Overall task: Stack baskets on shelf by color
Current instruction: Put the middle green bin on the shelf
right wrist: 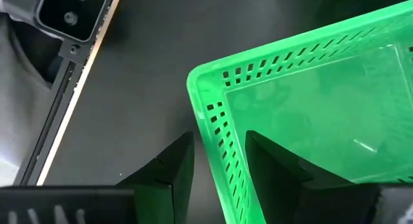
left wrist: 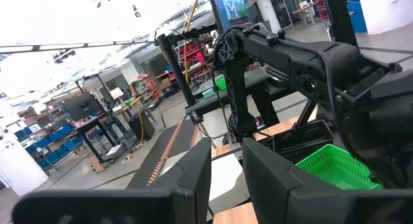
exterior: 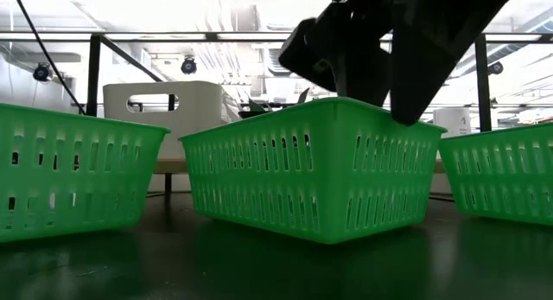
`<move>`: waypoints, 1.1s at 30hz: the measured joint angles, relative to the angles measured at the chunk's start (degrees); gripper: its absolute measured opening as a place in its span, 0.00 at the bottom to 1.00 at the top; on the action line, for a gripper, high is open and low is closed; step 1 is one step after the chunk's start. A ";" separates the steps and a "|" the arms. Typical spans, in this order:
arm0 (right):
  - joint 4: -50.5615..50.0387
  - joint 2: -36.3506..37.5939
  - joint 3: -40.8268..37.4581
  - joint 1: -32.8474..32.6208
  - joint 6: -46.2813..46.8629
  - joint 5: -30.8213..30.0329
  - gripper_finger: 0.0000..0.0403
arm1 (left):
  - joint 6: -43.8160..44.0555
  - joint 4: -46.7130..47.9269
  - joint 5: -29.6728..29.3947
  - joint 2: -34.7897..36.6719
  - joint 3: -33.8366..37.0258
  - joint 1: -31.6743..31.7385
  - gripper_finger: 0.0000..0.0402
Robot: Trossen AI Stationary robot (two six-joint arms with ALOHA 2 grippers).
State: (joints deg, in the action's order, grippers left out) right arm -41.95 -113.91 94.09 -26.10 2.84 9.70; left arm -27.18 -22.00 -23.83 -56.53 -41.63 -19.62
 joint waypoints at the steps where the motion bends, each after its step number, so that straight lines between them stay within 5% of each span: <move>1: 0.64 0.00 -0.44 0.22 -0.24 0.78 0.31 | 0.00 0.00 0.00 0.00 0.00 0.00 0.18; 16: 3.59 0.02 -2.47 1.39 -2.60 5.55 0.04 | -0.02 0.01 0.00 0.02 0.02 -0.07 0.18; 33: 0.94 8.13 1.50 0.46 -0.57 3.61 0.03 | -0.02 0.13 0.00 0.04 0.04 -0.04 0.18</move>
State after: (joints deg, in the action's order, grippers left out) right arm -41.01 -105.78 95.58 -25.64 2.28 13.31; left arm -27.20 -21.87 -23.83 -56.49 -41.58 -19.66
